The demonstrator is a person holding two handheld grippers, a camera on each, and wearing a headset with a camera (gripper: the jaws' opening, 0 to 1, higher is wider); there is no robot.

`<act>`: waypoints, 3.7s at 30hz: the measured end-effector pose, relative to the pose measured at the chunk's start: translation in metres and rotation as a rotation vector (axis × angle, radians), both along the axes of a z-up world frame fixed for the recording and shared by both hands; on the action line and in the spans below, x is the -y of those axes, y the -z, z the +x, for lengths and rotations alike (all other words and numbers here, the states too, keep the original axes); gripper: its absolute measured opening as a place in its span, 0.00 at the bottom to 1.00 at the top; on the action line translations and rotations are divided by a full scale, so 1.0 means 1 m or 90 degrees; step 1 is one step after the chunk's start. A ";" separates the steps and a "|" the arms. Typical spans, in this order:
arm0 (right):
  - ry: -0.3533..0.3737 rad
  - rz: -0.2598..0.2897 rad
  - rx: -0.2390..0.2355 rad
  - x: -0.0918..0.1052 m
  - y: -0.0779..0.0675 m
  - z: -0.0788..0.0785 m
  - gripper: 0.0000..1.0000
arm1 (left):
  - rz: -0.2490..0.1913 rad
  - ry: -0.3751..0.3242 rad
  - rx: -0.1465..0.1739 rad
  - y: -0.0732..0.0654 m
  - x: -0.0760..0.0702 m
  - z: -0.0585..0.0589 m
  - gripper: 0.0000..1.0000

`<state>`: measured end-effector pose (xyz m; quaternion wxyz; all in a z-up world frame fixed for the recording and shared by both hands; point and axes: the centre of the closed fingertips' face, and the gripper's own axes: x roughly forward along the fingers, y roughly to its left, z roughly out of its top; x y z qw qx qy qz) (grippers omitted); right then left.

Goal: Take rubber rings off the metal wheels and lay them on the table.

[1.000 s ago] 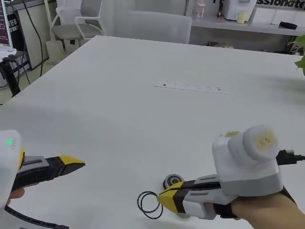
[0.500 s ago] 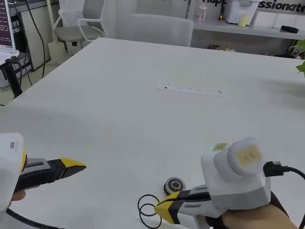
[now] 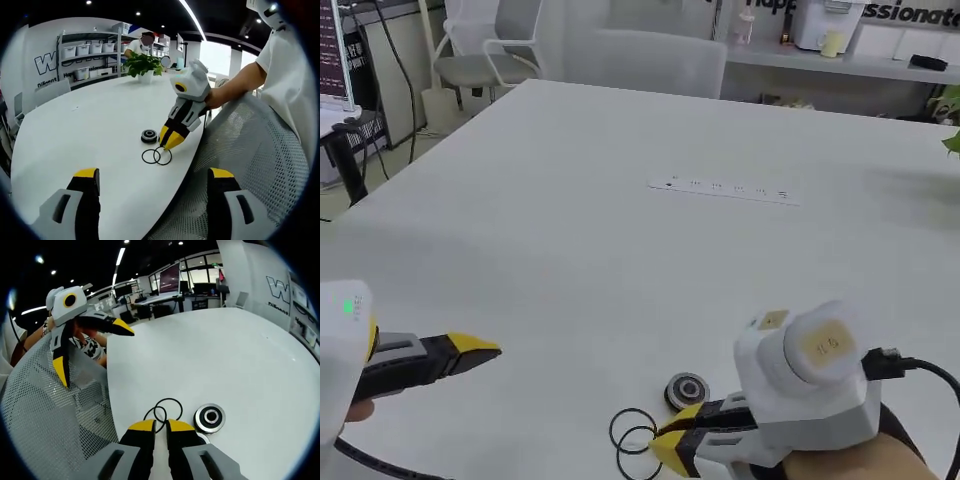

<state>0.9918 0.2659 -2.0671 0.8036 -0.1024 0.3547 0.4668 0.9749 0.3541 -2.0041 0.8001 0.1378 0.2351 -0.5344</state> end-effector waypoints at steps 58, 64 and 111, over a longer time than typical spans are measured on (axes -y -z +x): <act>0.203 0.104 0.149 0.072 -0.105 0.084 0.20 | -0.007 0.073 0.062 -0.036 0.012 0.008 0.91; 0.189 0.089 0.176 0.067 -0.116 0.094 0.21 | -0.006 0.081 0.105 -0.064 0.012 0.029 0.91; 0.051 -0.085 0.065 0.080 0.010 0.052 0.26 | 0.033 0.169 0.128 0.021 0.132 0.093 0.51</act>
